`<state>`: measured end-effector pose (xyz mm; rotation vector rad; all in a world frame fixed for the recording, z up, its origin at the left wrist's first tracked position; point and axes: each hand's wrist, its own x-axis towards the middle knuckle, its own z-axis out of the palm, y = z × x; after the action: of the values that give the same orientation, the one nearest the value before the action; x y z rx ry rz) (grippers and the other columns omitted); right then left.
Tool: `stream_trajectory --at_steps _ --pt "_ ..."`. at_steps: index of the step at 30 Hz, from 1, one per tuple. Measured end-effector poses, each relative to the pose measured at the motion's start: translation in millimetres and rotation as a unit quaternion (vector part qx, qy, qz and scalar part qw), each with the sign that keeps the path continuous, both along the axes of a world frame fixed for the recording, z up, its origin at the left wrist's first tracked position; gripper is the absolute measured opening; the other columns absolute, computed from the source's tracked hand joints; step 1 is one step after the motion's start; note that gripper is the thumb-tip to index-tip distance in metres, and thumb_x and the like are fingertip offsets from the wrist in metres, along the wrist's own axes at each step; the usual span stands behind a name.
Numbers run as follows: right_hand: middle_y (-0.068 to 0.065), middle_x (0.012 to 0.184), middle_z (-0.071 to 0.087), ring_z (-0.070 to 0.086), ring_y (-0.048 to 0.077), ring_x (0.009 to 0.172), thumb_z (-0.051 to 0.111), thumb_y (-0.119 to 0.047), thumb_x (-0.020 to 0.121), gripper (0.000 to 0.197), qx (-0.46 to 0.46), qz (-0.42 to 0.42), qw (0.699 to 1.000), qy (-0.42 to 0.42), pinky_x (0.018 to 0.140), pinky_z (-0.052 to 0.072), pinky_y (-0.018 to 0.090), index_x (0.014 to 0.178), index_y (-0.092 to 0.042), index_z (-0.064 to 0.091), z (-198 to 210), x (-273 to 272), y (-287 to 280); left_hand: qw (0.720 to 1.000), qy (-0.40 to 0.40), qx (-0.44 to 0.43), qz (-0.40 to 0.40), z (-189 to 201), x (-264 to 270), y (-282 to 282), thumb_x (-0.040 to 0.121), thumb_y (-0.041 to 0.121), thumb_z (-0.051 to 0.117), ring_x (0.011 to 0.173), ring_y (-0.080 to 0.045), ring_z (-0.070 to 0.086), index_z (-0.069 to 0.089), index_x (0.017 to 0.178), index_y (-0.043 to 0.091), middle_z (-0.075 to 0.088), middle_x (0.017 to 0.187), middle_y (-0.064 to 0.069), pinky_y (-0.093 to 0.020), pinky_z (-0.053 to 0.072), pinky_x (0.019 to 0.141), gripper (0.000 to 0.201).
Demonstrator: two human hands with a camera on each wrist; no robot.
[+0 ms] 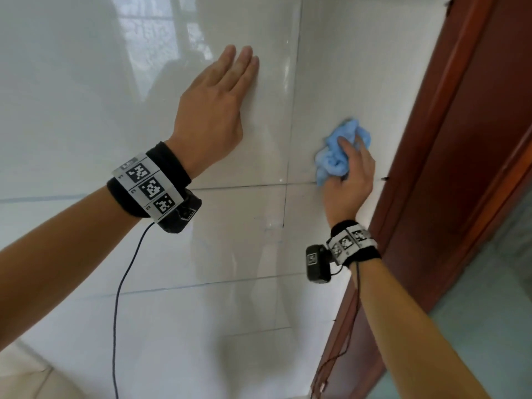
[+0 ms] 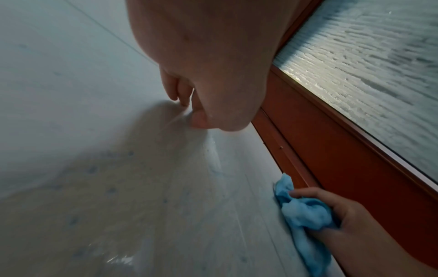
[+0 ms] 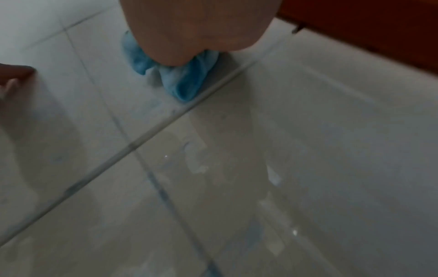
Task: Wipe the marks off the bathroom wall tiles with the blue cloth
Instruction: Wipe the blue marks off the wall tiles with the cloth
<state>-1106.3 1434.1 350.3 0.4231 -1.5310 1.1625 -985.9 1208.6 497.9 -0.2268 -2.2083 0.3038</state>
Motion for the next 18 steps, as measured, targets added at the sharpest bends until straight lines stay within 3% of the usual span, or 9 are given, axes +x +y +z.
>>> stream_trajectory --at_steps 2,4,8,11,13,16,18 --pt "0.013 0.141 0.062 0.056 0.021 0.129 0.057 0.0 0.084 0.047 -0.05 -0.014 0.998 -0.021 0.112 0.045 0.033 0.128 -0.01 0.072 -10.0 10.8 -28.7 1.0 0.006 0.005 -0.008 -1.7 -1.6 -0.9 0.087 0.007 0.021 0.158 -0.032 0.025 0.028 0.164 0.007 0.03 0.17 -0.01 -0.044 0.029 0.126 0.077" --pt "0.012 0.144 0.061 0.057 0.021 0.129 0.058 0.0 0.083 0.05 -0.026 -0.004 0.999 -0.022 0.11 0.044 0.028 0.13 -0.014 0.071 -30.2 24.7 -61.3 1.0 0.01 0.014 -0.013 -5.9 -4.3 0.2 0.088 0.007 0.022 0.159 -0.032 0.024 0.029 0.164 0.007 0.029 0.171 -0.01 -0.043 0.028 0.126 0.076" --pt "0.011 0.144 0.061 0.058 0.033 0.129 0.069 0.015 0.081 0.052 0.199 0.043 0.978 0.036 0.108 0.05 0.036 0.126 -0.011 0.074 -74.3 47.7 -101.9 0.999 0.007 0.023 -0.03 -15.5 -8.9 6.2 0.093 0.004 0.031 0.16 -0.031 0.021 0.028 0.164 0.006 0.026 0.171 -0.011 -0.041 0.022 0.129 0.071" --pt "0.013 0.145 0.06 0.056 0.036 0.132 0.064 0.017 0.088 0.044 0.302 0.044 0.949 0.073 0.112 0.047 0.041 0.125 -0.005 0.073 -70.2 46.7 -90.3 0.997 0.017 0.05 -0.062 -16.1 -6.1 0.7 0.094 0.0 0.034 0.159 -0.029 0.024 0.031 0.163 0.007 0.028 0.171 -0.011 -0.038 0.019 0.13 0.07" --pt "0.013 0.145 0.059 0.056 0.036 0.132 0.064 0.014 0.087 0.046 0.252 0.032 0.966 0.046 0.111 0.048 0.04 0.128 -0.006 0.072 -49.9 44.8 -81.1 0.994 0.034 0.063 -0.081 -15.0 -0.6 -7.5 0.092 -0.003 0.035 0.159 -0.028 0.023 0.031 0.163 0.007 0.027 0.171 -0.011 -0.038 0.018 0.131 0.071" --pt "0.014 0.138 0.062 0.059 0.03 0.127 0.064 0.012 0.085 0.046 0.016 0.022 0.999 -0.018 0.11 0.046 0.031 0.127 -0.005 0.071 -2.3 40.6 -78.4 0.991 0.07 0.064 -0.09 -13.9 9.7 -22.7 0.09 -0.005 0.036 0.16 -0.029 0.021 0.03 0.163 0.006 0.025 0.171 -0.013 -0.043 0.023 0.13 0.074" --pt "0.015 0.134 0.065 0.061 0.027 0.125 0.064 0.009 0.086 0.043 -0.084 0.019 0.996 -0.028 0.109 0.048 0.036 0.125 -0.006 0.072 31.6 36.7 -91.5 0.991 0.083 0.067 -0.078 -12.4 16.0 -34.4 0.09 -0.004 0.036 0.16 -0.031 0.019 0.029 0.164 0.006 0.024 0.172 -0.015 -0.044 0.023 0.129 0.075"
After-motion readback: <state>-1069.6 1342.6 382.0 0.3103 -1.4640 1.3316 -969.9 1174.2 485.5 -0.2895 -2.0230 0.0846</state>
